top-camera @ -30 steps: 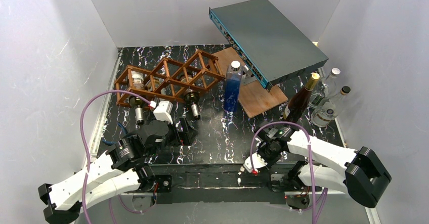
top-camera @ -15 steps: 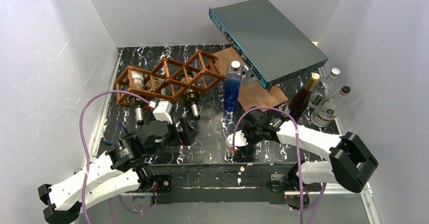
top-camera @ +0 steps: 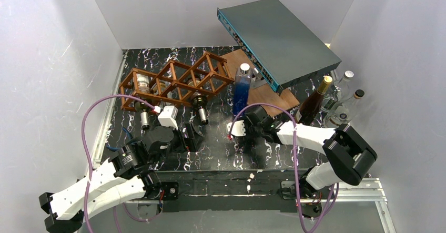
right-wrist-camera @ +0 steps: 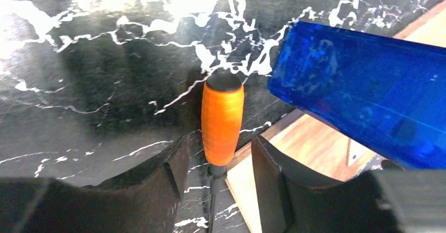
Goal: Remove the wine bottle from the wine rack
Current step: Adjust the distractor at the center of the board.
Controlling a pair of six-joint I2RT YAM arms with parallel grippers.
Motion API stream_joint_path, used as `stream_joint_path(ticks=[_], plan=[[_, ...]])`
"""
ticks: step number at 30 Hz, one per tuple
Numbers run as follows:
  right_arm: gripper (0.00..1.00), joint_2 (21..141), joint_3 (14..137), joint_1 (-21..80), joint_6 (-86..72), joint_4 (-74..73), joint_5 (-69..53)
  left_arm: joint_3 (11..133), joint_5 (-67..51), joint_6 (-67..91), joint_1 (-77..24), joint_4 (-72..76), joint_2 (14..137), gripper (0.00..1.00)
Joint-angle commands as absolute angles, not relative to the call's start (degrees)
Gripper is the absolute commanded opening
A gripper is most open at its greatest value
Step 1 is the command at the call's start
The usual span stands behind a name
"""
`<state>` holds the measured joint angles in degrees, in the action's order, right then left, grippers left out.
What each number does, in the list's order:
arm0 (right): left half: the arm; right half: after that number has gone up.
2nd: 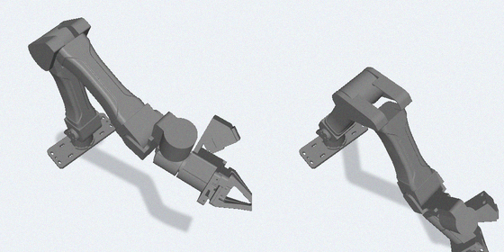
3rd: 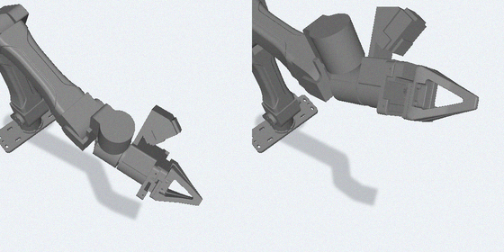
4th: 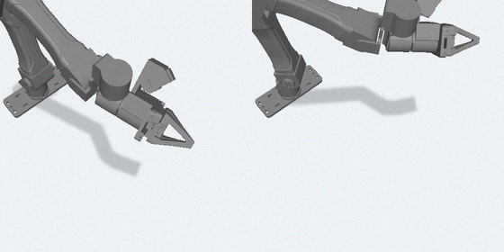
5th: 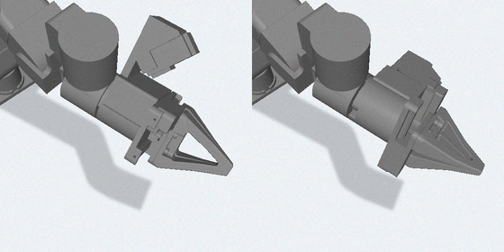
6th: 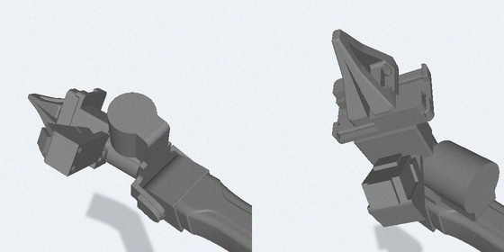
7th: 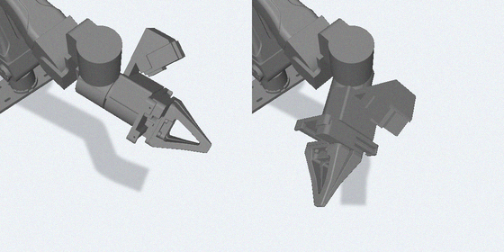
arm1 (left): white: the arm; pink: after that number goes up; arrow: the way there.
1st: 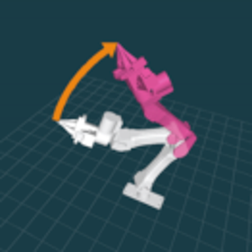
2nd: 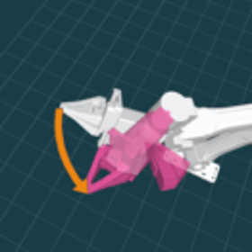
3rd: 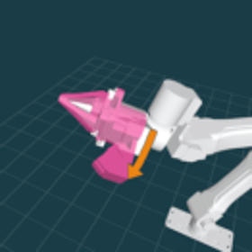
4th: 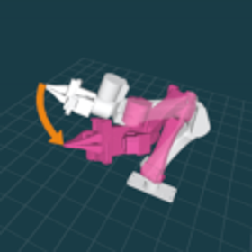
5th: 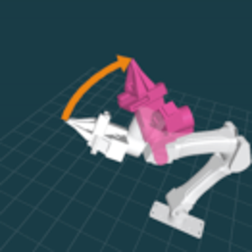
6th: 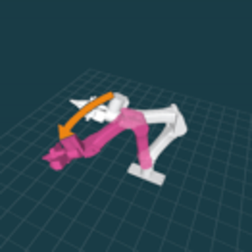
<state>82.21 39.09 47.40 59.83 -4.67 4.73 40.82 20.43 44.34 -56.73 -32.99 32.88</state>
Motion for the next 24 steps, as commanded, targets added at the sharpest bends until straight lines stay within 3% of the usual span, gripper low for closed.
stream_joint_path(ticks=[1,13,24], plan=[[0.58,82.86,41.49,47.81,57.57,1.31,7.69,39.93,22.41,44.09,-56.86,-33.88,31.7,0.98],[0.64,81.72,43.89,47.72,51.87,-3.75,6.55,39.16,22.16,44.3,-56.83,-33.66,30.85,0.98],[0.9,75.6,49.3,47.81,50.52,-22.28,-7.41,41.69,21.41,43.24,-56.83,-32.7,33.79,0.98]])
